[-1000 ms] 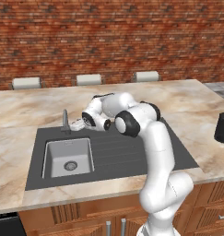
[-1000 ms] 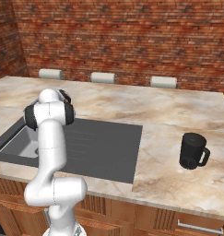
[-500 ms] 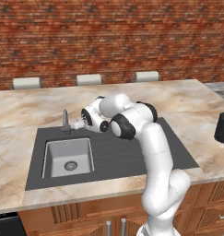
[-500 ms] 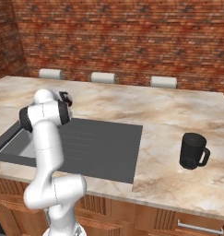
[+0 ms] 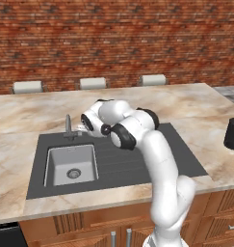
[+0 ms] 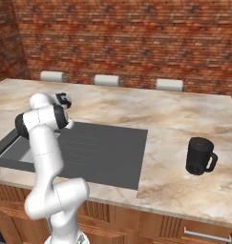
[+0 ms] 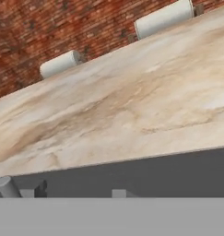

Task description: Turn on the sink faucet and place the jug under the water for a few seconds to fill it up.

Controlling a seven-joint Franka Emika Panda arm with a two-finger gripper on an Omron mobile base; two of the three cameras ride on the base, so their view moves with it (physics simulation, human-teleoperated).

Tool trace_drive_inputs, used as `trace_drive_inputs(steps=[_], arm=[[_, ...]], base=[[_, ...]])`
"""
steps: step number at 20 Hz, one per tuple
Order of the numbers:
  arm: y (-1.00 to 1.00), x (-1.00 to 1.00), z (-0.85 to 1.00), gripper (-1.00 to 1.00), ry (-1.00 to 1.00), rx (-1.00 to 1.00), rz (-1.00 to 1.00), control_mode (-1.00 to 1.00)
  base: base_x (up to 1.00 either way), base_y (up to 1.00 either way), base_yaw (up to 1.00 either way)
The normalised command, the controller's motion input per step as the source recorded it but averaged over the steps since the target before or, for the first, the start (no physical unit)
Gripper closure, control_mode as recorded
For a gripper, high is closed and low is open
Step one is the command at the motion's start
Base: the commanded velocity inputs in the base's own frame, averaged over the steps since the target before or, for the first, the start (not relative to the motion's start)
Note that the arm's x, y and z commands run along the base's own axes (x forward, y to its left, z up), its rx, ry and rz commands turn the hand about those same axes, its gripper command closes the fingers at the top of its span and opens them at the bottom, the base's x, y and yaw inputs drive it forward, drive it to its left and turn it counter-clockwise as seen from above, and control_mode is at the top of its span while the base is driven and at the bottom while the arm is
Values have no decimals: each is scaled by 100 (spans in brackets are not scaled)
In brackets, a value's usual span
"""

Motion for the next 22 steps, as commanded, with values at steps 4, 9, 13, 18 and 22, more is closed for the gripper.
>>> trace_drive_inputs(steps=[4,9,13,18,22], arm=[[-92,-1,-62,100,13,27,-25,-100],[-94,-13,-73,100,11,28,-21,-100],[-95,-18,-71,100,9,31,-14,-100],[-100,-32,-59,100,4,36,-11,-100],[-90,-45,-16,-100,0,34,-10,-100]], base=[[0,0,0],[0,0,0],[0,0,0],[0,0,0],[0,0,0]])
